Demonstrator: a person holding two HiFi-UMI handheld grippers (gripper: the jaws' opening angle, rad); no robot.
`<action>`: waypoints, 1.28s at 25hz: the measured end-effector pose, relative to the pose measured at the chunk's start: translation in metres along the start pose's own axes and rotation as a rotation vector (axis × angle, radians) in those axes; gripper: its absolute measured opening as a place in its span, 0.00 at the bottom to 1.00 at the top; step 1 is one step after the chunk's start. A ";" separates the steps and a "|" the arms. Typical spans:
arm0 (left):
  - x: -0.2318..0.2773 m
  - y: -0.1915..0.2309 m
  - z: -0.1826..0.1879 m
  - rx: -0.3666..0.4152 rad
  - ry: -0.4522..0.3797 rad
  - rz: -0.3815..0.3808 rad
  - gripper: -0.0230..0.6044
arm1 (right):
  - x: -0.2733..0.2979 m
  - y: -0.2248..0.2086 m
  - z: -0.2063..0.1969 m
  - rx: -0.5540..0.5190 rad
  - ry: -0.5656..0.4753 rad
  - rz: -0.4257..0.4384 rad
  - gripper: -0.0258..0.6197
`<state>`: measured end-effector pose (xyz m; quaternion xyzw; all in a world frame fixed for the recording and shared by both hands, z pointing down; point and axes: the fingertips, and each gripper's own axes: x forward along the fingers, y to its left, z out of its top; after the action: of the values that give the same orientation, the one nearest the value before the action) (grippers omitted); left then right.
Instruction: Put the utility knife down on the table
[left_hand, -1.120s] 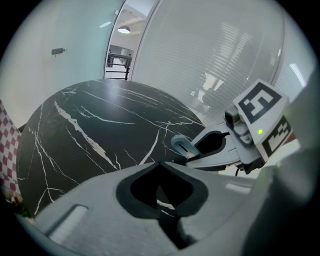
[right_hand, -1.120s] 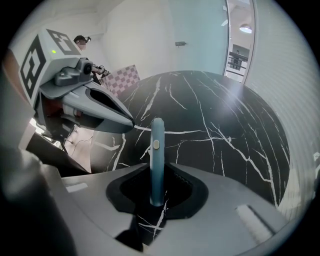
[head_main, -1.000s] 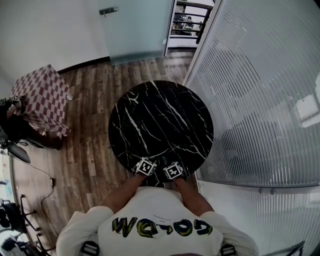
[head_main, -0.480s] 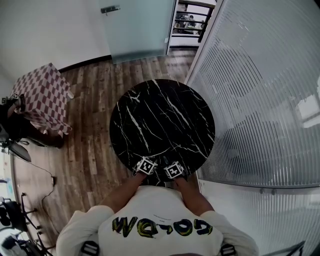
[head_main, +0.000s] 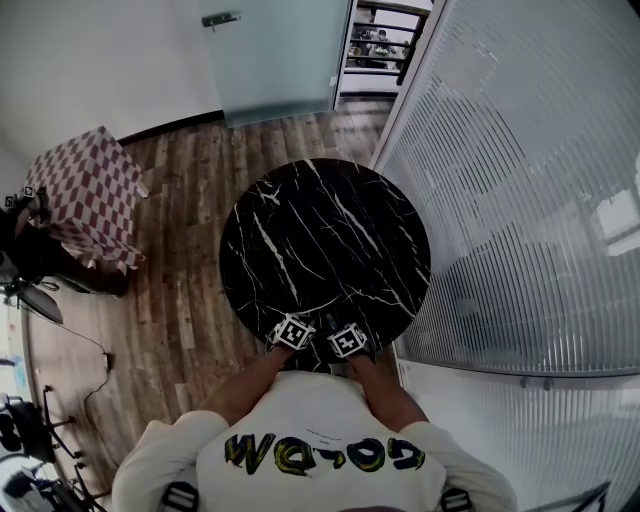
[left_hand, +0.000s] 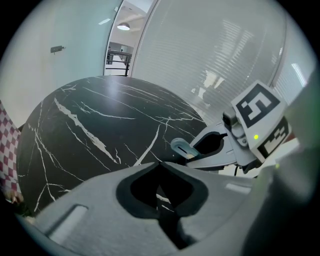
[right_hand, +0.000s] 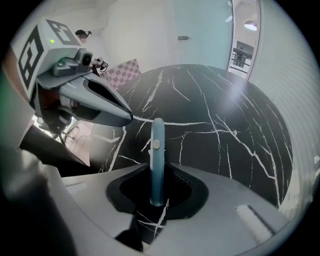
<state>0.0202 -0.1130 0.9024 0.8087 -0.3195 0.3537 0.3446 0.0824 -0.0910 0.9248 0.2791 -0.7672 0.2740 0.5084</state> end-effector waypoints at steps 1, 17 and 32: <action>-0.002 -0.001 0.000 -0.004 0.004 0.001 0.04 | -0.001 0.000 0.006 -0.013 -0.023 -0.003 0.16; -0.001 -0.005 -0.002 -0.004 0.009 0.001 0.04 | -0.001 0.000 0.006 -0.014 -0.025 -0.001 0.16; -0.001 -0.005 -0.004 -0.006 0.016 -0.001 0.04 | -0.002 0.001 0.006 -0.018 -0.021 -0.002 0.16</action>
<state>0.0221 -0.1066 0.9020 0.8049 -0.3176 0.3591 0.3497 0.0789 -0.0944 0.9205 0.2781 -0.7748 0.2638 0.5028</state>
